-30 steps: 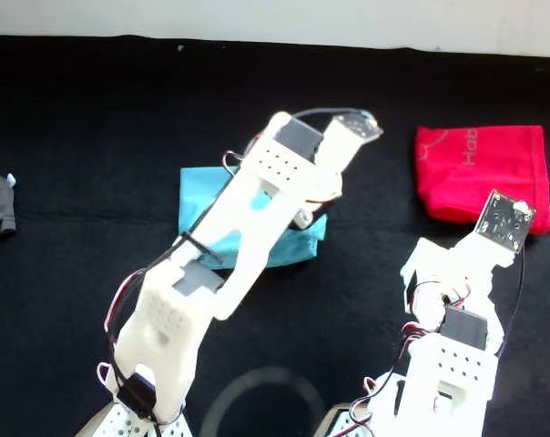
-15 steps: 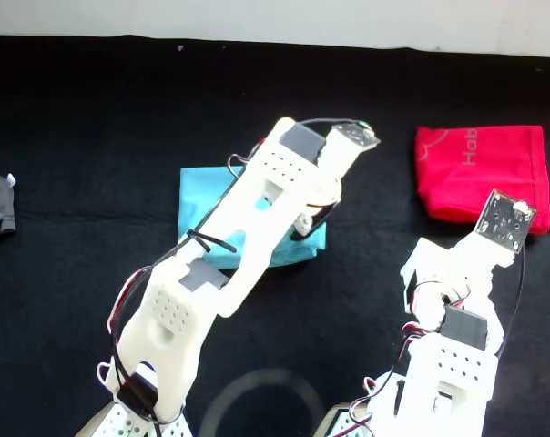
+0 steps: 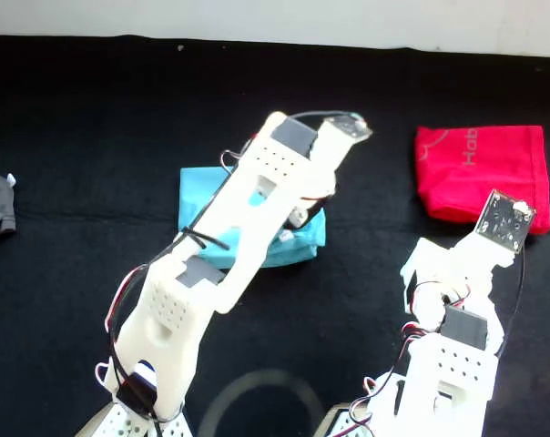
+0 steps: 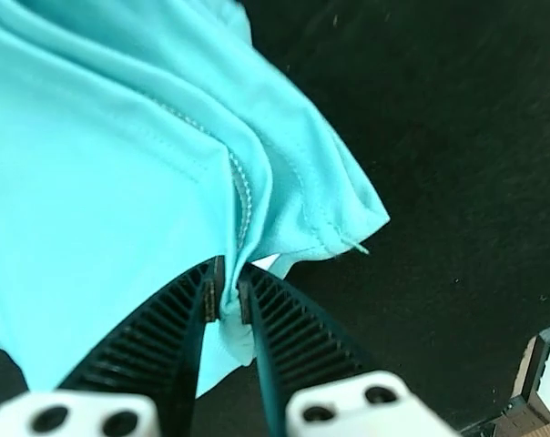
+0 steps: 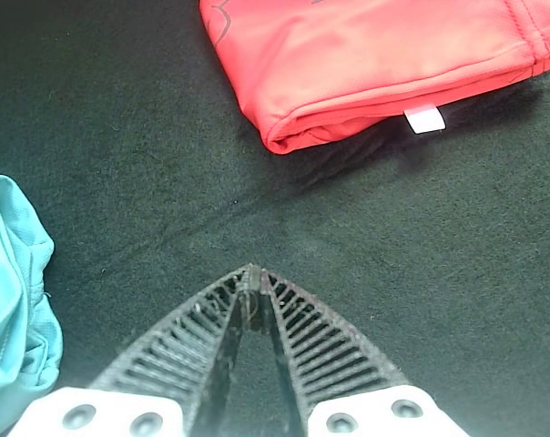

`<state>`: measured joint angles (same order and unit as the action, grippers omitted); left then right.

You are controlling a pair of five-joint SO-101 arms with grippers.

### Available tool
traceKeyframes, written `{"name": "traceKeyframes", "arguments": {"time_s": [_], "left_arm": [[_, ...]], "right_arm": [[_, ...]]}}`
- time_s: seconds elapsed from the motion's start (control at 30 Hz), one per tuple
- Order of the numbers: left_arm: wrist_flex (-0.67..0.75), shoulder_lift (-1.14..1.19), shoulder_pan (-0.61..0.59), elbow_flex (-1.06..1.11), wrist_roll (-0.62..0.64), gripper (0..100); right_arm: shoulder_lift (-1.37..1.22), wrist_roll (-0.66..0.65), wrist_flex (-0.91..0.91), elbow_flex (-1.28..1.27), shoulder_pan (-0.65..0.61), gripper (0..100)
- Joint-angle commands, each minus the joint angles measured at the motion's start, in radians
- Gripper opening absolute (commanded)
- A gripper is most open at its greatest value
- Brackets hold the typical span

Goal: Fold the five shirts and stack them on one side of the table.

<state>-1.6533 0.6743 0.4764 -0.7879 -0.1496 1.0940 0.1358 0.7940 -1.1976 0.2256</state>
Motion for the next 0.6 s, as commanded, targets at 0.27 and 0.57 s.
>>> {"name": "traceKeyframes", "arguments": {"time_s": [0.27, 0.57], "left_arm": [[0.0, -0.001, 0.105, -0.147, 0.066, 1], [0.077, -0.001, 0.127, 0.012, 0.089, 4]], "right_arm": [[0.015, -0.003, -0.018, 0.002, 0.005, 1.3], [0.015, -0.003, -0.018, 0.002, 0.005, 1.3]]}}
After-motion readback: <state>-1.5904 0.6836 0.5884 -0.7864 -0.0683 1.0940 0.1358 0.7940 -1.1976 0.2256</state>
